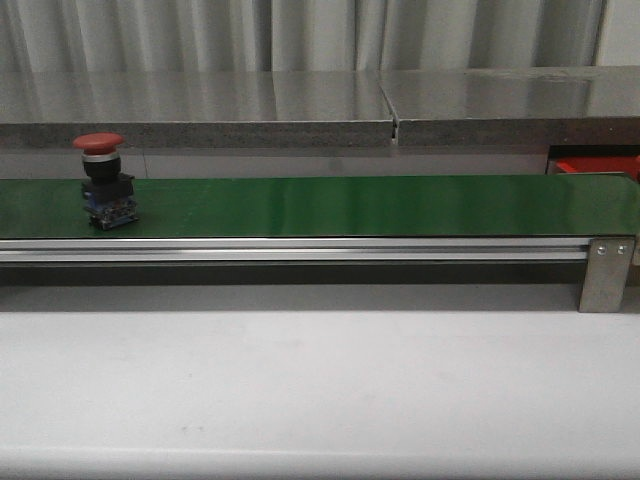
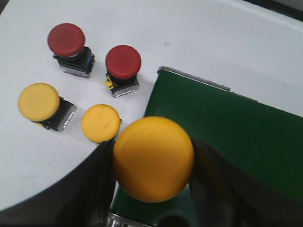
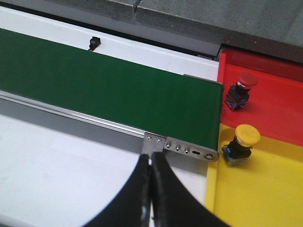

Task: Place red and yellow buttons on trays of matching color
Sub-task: 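Set the yellow button on the belt and open the left gripper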

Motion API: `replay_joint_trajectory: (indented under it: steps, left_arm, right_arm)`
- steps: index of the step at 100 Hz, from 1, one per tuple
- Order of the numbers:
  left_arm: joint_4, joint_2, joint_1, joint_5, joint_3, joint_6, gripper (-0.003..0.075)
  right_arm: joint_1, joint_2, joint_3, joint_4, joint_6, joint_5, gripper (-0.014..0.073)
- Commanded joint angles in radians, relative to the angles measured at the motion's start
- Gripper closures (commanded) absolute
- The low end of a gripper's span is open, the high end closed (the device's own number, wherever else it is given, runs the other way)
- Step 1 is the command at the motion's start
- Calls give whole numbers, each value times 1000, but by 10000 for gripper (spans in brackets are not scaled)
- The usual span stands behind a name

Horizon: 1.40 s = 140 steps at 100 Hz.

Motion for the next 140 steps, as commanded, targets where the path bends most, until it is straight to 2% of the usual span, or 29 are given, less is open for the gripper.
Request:
replay_joint_trajectory:
  steps: [1, 53, 96, 103, 120, 127, 140]
  left_arm:
    - [-21, -39, -14, -49, -16, 1, 444]
    - [-28, -27, -31, -85, 71, 1, 444]
    - [-47, -27, -31, -59, 72, 1, 431]
    - [-47, -27, -31, -61, 72, 1, 392]
    - [-47, -27, -31, -61, 72, 1, 192]
    - [-49, -27, -31, -59, 72, 1, 161]
    - [-66, -31, -31, -59, 70, 3, 163]
  right_arm:
    - [-1, 1, -26, 12, -3, -75, 668]
    - [-1, 1, -26, 12, -3, -75, 668]
    - [-1, 1, -26, 12, -3, -75, 668]
    - [-1, 1, -26, 12, -3, -75, 668]
    - [-1, 1, -26, 12, -3, -75, 668]
    - [-1, 1, -26, 12, -3, -75, 668]
    - [-1, 1, -26, 12, -3, -75, 668]
